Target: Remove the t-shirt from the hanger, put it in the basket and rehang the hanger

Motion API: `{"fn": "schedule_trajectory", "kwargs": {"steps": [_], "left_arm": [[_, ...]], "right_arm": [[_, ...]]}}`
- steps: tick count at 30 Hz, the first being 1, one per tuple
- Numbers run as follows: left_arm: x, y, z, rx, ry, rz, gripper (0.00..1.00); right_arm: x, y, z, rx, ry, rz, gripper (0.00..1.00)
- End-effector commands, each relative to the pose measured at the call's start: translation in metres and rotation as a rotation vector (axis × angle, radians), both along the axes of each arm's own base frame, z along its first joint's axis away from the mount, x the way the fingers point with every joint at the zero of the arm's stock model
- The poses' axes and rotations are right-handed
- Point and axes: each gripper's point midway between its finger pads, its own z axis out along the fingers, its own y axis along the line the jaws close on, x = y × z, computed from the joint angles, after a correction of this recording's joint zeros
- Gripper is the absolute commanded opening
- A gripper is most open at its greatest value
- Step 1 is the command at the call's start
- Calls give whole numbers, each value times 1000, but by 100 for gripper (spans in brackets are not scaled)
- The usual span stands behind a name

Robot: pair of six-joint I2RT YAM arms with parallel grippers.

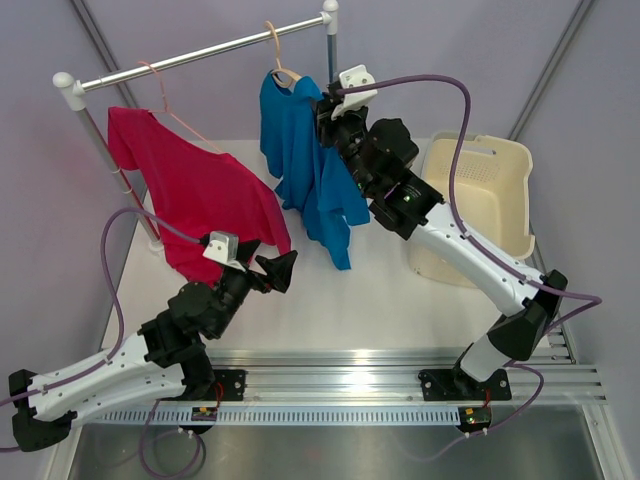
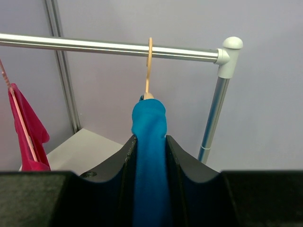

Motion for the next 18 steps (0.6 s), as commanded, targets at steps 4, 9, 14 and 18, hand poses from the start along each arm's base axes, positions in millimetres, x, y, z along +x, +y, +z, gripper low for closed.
{"fn": "schedule_trajectory", "kwargs": {"steps": [4, 9, 14, 18], "left_arm": [[0, 4, 30, -82, -38, 10, 99], [0, 3, 30, -80, -38, 9, 99], [-1, 3, 31, -82, -40, 4, 99], [0, 3, 30, -78, -39, 8, 99]], "right_arm": [[-9, -16, 27, 75, -93, -7, 0], [5, -9, -9, 15, -13, -26, 0], [9, -4, -25, 15, 73, 2, 1], [13, 1, -42, -21, 123, 25, 13]]}}
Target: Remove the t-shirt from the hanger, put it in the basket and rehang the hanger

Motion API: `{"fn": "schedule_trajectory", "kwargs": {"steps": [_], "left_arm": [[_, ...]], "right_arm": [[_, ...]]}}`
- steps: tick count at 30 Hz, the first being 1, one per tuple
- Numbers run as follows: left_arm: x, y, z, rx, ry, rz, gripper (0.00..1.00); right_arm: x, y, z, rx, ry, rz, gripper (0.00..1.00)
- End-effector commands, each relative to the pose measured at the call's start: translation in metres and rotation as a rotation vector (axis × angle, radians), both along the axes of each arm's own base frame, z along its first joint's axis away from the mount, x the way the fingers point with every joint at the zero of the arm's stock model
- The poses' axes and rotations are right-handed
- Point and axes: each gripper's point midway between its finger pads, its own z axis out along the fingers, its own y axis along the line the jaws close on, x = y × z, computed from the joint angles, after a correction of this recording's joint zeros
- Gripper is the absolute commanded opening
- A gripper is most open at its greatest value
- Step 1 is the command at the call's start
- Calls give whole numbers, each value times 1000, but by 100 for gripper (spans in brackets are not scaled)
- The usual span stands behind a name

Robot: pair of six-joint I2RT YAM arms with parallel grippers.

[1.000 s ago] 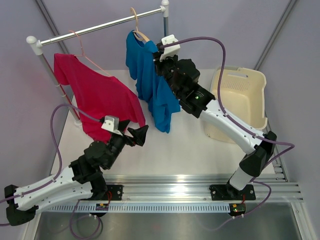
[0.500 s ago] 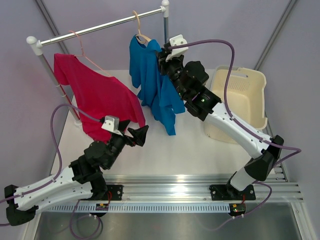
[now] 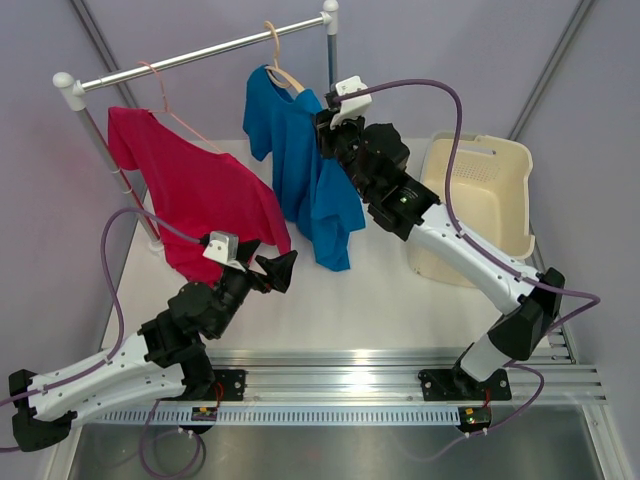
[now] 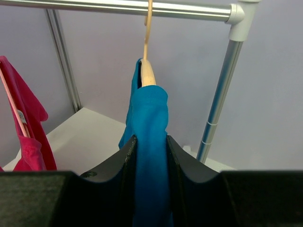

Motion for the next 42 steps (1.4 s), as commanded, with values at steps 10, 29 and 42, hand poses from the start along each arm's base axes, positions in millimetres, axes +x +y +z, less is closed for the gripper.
{"fn": "schedule_trajectory", "kwargs": {"steps": [10, 29, 42], "left_arm": [[-1, 4, 31, -83, -40, 7, 99], [0, 4, 31, -81, -40, 12, 99], [-1, -3, 28, -74, -32, -12, 99]], "right_arm": [[23, 15, -31, -16, 126, 114, 46], [71, 33, -55, -125, 254, 153, 64], [67, 31, -35, -84, 209, 160, 0]]}}
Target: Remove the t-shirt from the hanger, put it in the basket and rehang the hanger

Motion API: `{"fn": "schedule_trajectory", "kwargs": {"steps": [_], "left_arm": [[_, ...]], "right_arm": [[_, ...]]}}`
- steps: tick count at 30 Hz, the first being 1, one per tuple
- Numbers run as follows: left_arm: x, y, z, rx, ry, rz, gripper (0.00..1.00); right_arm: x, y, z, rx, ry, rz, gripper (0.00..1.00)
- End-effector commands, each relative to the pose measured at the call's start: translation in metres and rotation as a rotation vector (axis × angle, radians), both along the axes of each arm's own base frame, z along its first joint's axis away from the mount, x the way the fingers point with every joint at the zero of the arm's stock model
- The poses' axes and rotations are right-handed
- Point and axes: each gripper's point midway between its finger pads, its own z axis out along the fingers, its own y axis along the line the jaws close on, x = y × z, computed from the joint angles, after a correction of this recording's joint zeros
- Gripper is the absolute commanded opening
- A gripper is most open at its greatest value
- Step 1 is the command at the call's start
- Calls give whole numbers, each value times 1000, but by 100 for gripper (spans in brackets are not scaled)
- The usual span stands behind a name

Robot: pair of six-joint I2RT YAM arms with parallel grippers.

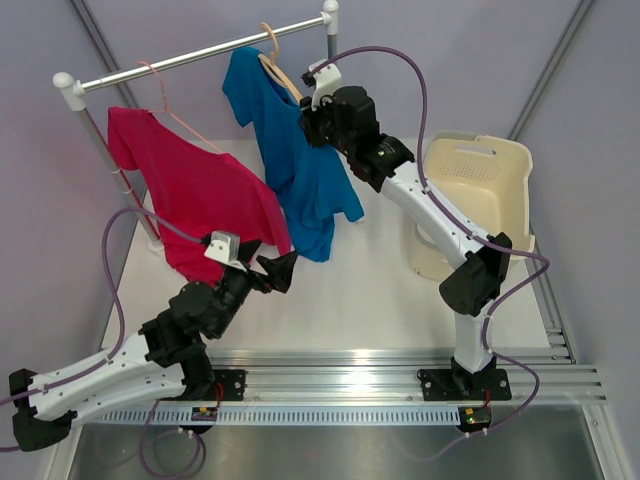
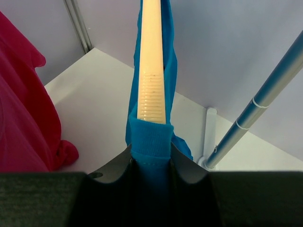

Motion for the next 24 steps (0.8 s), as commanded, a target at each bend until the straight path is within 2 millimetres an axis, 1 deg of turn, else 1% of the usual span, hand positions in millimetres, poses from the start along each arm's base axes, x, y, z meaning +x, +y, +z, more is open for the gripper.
{"fn": "schedule_trajectory", "kwargs": {"steps": [1, 2, 4, 5, 6, 7, 9, 10, 12, 13, 15, 16, 17, 18, 19, 20, 21, 22, 23, 24], "left_arm": [[0, -1, 29, -80, -33, -5, 99], [0, -1, 28, -78, -32, -5, 99], [0, 0, 29, -80, -33, -2, 99], [0, -1, 28, -79, -32, 0, 99], [0, -1, 28, -77, -31, -2, 99], [0, -1, 28, -77, -31, 0, 99], [0, -1, 28, -77, -31, 0, 99], [0, -1, 28, -79, -32, 0, 99], [0, 0, 29, -80, -33, -2, 99], [0, 0, 28, -80, -32, 0, 99], [0, 0, 29, -81, -33, 0, 99], [0, 0, 29, -83, -34, 0, 99], [0, 0, 29, -83, -34, -2, 99], [-1, 1, 30, -84, -36, -1, 99], [-1, 1, 30, -81, -36, -3, 99], [-1, 2, 31, -84, -37, 0, 99], [-1, 2, 32, -84, -40, 0, 99], [-2, 3, 35, -91, -41, -3, 99], [-4, 3, 36, -93, -42, -12, 99], [-6, 3, 41, -105, -50, -27, 99]], "right_arm": [[-12, -7, 51, 73, -93, 18, 0], [-13, -8, 57, 84, -102, 15, 0], [-20, -16, 79, 118, -139, 5, 0], [-20, -16, 80, 123, -144, 1, 0], [-24, -21, 94, 145, -169, -4, 0], [-26, -22, 96, 152, -172, -6, 0], [-34, -30, 115, 178, -208, -11, 0], [-35, -31, 115, 178, -212, -13, 0], [-40, -39, 127, 192, -237, -25, 0], [-41, -40, 126, 187, -241, -28, 0], [-44, -45, 132, 192, -254, -38, 0], [-45, -45, 130, 187, -250, -35, 0], [-49, -48, 134, 193, -255, -32, 0], [-50, -48, 129, 188, -246, -28, 0], [-53, -49, 130, 191, -246, -27, 0], [-59, -54, 135, 197, -253, -28, 0], [-60, -56, 128, 182, -237, -33, 0], [-61, -60, 126, 177, -235, -44, 0], [-68, -66, 131, 179, -243, -48, 0], [-70, -68, 121, 155, -219, -50, 0]]}}
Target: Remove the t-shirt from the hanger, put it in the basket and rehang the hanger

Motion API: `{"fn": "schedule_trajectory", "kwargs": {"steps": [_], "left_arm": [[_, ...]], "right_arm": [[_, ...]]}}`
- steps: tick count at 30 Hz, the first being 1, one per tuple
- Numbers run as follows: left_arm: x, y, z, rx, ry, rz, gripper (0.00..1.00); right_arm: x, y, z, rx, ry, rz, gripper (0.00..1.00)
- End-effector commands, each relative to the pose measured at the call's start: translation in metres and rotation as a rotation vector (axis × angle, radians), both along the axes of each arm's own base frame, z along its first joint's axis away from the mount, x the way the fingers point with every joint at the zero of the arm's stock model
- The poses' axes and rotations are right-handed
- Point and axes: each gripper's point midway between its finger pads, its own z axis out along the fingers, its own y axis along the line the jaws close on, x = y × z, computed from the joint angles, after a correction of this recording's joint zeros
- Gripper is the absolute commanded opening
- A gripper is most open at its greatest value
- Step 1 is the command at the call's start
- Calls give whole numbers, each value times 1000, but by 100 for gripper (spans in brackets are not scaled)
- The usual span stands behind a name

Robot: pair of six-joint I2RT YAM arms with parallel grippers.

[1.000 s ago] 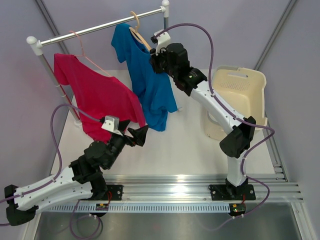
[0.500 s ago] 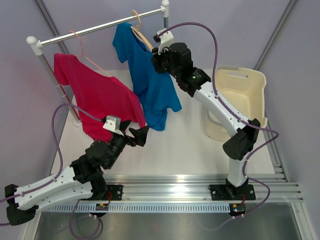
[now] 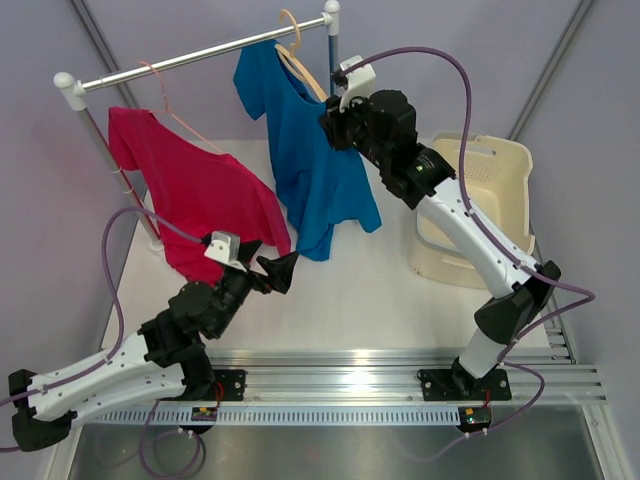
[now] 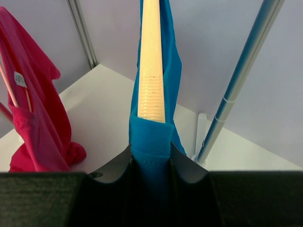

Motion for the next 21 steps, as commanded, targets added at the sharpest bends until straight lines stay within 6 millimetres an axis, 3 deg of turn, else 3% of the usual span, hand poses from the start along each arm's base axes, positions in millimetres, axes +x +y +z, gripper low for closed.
{"fn": "schedule_trajectory", "kwargs": {"steps": [1, 3, 6, 10, 11, 13, 14, 16, 17, 18, 19, 20, 21], "left_arm": [[-9, 5, 49, -129, -58, -33, 99], [-16, 7, 61, -175, -71, -66, 99], [-24, 10, 84, -232, -80, -98, 99], [-28, 5, 94, -212, -55, -134, 99], [-26, 5, 94, -199, -38, -125, 99], [-24, 3, 100, -166, -8, -115, 99], [-25, 2, 106, -162, -5, -124, 99], [-27, -3, 121, -134, -23, -152, 99], [-31, -7, 126, -125, -34, -185, 99], [-33, -9, 132, -117, -43, -203, 99], [-34, -10, 143, -109, -51, -214, 99], [-35, -10, 150, -109, -51, -222, 99], [-35, -10, 153, -106, -43, -219, 99]], "right_arm": [[-27, -31, 68, 96, -147, -35, 0], [-32, -34, 54, 72, -121, -29, 0], [-40, -45, 54, 61, -133, -47, 0], [-45, -49, 41, 50, -88, -50, 0], [-47, -48, 28, 53, -53, -47, 0], [-59, -55, 27, 75, -39, -40, 0], [-63, -54, 7, 70, 4, -31, 0], [-82, -65, 6, 76, 9, -14, 0], [-90, -64, -15, 75, 63, 7, 0], [-106, -74, -8, 93, 53, 22, 0], [-114, -77, -30, 73, 90, 31, 0], [-124, -78, -35, 78, 104, 56, 0], [-143, -86, -27, 104, 80, 88, 0]]}}
